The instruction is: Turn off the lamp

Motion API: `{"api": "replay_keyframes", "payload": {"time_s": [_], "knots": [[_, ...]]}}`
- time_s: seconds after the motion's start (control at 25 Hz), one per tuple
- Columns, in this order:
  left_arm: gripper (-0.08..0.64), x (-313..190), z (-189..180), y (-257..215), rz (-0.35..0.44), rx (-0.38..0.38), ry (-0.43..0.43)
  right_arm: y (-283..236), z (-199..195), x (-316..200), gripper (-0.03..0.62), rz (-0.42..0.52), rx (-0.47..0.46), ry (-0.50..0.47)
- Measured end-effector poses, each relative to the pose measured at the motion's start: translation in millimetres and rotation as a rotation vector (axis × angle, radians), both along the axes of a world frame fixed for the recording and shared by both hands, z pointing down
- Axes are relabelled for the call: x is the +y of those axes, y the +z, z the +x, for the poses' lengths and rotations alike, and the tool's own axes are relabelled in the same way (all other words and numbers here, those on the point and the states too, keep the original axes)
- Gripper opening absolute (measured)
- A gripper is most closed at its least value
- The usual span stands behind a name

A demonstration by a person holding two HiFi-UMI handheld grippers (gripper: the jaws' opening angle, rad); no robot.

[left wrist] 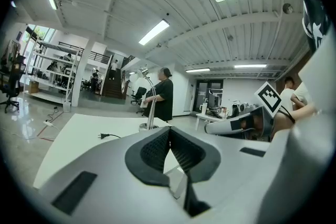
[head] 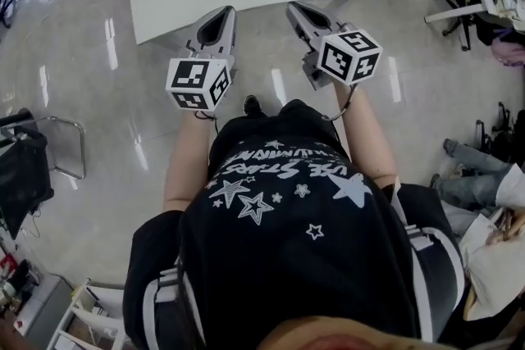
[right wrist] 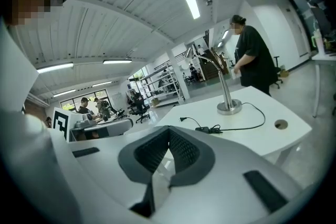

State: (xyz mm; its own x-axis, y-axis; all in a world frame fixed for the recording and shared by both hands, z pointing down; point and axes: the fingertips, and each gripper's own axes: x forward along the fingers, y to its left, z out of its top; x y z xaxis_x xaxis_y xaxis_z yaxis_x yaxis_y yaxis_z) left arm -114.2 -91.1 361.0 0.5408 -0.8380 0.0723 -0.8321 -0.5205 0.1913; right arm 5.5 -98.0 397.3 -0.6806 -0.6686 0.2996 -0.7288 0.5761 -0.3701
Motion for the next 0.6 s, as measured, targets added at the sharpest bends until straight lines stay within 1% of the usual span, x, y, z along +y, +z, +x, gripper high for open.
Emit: {"api": "replay_keyframes", "payload": {"time_s": [0.24, 0.4, 0.6], "knots": [[0.009, -17, 0, 7, -0.014, -0.008, 0.031, 5, 5, -17, 0.006, -0.013, -0.007, 0.045], [0.009, -27, 2, 15, -0.022, -0.020, 0.033, 14, 5, -29, 0.006, -0.020, -0.018, 0.047], [0.011, -50, 1, 19, -0.028, -0.034, 0.017, 21, 1, -60, 0.005, -0.026, -0.034, 0.029]]}}
